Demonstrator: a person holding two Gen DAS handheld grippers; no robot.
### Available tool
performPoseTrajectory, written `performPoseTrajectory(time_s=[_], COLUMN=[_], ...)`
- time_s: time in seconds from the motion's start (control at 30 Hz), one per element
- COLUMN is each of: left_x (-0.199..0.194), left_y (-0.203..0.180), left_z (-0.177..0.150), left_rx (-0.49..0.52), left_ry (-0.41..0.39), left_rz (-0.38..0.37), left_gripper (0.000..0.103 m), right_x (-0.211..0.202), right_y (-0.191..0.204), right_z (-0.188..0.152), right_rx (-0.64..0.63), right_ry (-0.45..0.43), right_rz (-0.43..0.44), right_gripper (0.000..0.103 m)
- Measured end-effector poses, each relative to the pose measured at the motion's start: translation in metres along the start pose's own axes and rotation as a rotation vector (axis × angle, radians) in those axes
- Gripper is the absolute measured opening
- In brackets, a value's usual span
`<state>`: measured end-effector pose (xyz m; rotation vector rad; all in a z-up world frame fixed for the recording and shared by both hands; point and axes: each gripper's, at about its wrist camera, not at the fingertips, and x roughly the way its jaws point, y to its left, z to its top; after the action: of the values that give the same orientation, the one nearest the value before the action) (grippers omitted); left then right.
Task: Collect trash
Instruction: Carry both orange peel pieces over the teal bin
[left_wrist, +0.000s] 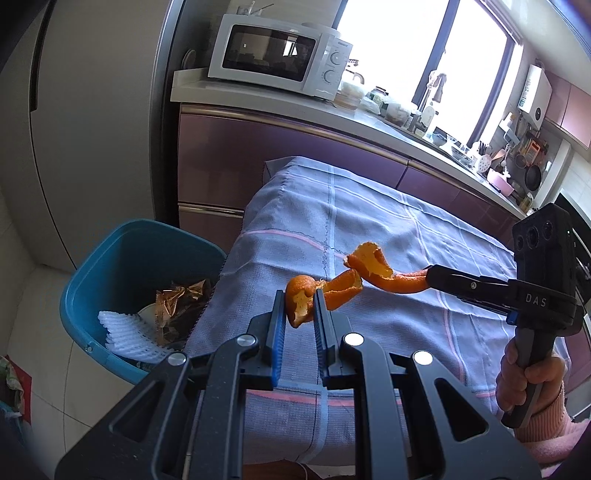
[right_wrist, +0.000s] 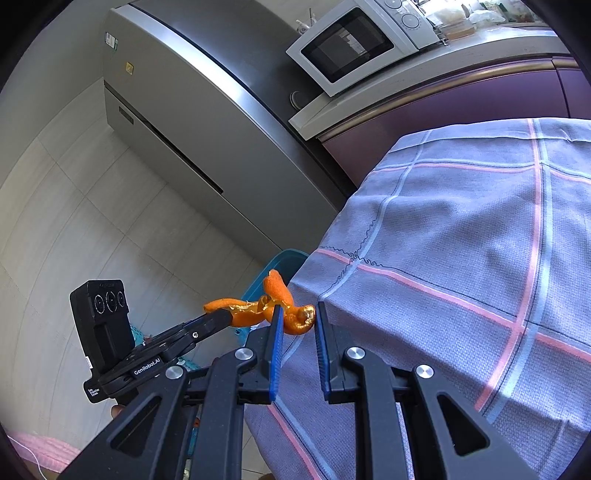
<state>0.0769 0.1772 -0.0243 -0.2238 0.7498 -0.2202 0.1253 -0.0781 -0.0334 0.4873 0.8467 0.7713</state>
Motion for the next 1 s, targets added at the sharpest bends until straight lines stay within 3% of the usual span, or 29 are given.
performPoseTrajectory(time_s=[1.0], left_x=[-0.010], left_y=[0.030], left_z=[0.001], left_rx=[-0.051], left_ry=[-0.023], left_rz=[0.048], left_gripper=[0.015], right_x=[0.017], right_y=[0.024], right_z=[0.018], right_rx=[-0.050], right_ry=[0.009], right_rz=[0.033], right_gripper=[0.015])
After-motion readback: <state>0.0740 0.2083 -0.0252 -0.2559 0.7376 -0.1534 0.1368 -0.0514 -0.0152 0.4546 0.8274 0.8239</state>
